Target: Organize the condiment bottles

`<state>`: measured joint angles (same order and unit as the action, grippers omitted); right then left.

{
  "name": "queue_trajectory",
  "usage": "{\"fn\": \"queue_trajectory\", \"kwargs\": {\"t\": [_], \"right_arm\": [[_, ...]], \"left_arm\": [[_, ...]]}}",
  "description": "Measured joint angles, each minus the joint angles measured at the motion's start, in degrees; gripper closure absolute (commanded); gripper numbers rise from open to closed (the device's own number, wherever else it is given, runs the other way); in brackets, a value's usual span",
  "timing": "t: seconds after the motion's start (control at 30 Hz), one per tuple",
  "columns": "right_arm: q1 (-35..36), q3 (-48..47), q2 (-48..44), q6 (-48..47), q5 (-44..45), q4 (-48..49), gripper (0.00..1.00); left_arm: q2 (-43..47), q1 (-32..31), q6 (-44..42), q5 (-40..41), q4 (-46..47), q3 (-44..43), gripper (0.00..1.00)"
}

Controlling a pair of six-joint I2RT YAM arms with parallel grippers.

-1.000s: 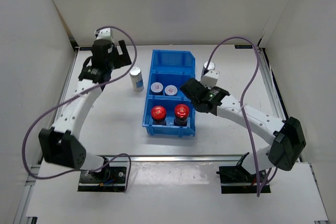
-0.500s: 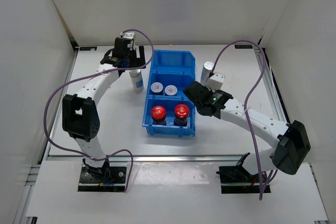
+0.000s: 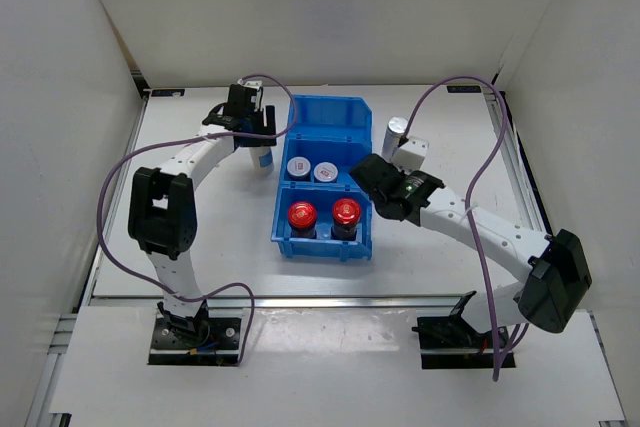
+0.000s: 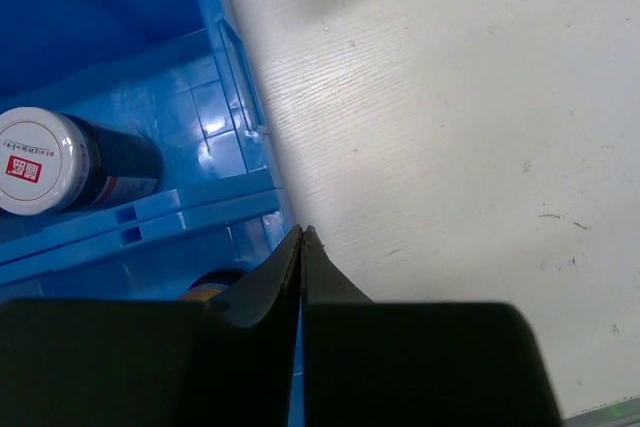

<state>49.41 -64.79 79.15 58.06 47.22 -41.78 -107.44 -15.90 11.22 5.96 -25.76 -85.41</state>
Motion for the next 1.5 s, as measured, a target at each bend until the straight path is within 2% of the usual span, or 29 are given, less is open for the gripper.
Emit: {"fn": "queue_trajectory", "kwargs": {"t": [0.03, 0.07, 0.13, 0.17, 0.27, 0.43, 0.5, 0.67, 0.77, 0.83, 1.0, 1.23, 1.37, 1.43, 1.5], "right_arm": [[-0.26, 0.00, 0.02, -0.02, -0.04, 0.00, 0.98], [-0.35, 0.00, 0.07, -0.02, -0.07, 0.00, 0.98], [-0.55, 0.00, 0.11, -0.04, -0.15, 0.00, 0.98], [-0.59, 0.00, 0.11, -0.04, -0.31, 0.02, 0.98], [-0.74, 0.00, 0.11, -0.02, -0.55, 0.02, 0.98], [-1.05, 0.00, 0.11, -0.04, -0.87, 0.02, 0.98], [-1.07, 0.00, 0.22, -0.04, -0.87, 0.02, 0.98], [-1.07, -0.02, 1.14, -0.22, -0.90, 0.02, 0.98], [-1.07, -0.02, 1.46, -0.22, -0.92, 0.04, 0.98], [-1.07, -0.02, 1.46, -0.22, -0.92, 0.04, 0.98], [-1.07, -0.02, 1.46, -0.20, -0.92, 0.04, 0.98], [-1.07, -0.02, 1.46, -0.20, -0.92, 0.04, 0.98], [-1.07, -0.02, 1.46, -0.20, -0.92, 0.07, 0.97], [-1.07, -0.02, 1.46, -0.17, -0.94, 0.13, 0.88], [-1.09, -0.02, 1.46, -0.09, -1.05, 0.22, 0.76]], "left_arm": [[0.00, 0.11, 0.09, 0.00, 0.02, 0.07, 0.21], [0.00, 0.26, 0.13, -0.09, 0.09, 0.07, 0.30], [0.00, 0.52, 0.13, -0.37, 0.11, 0.07, 0.43], [0.04, 0.61, 0.00, -0.50, 0.04, 0.07, 0.53], [0.20, 0.79, 0.09, -0.57, -0.15, 0.04, 0.72], [1.99, 1.22, 1.46, 0.55, -3.48, -2.16, 0.84], [2.56, 0.98, 2.12, 1.57, -5.64, -6.29, 0.89], [2.38, -0.42, 2.86, 2.93, -5.77, -24.17, 0.89], [1.22, -2.51, 2.97, 1.55, -2.23, -34.67, 0.89], [0.07, -4.22, 3.02, 0.24, 0.55, -38.56, 0.89], [-7.37, -7.76, 2.54, -2.89, 3.89, -41.72, 0.88], [-22.36, -11.28, 0.85, -3.58, -0.35, -38.14, 0.87], [-24.68, -11.65, 0.79, -3.34, -1.44, -35.10, 0.76], [-24.15, -11.58, 0.59, -2.67, -1.44, -35.10, 0.67], [-24.13, -11.56, 0.17, -2.03, -1.38, -35.04, 0.45]]}}
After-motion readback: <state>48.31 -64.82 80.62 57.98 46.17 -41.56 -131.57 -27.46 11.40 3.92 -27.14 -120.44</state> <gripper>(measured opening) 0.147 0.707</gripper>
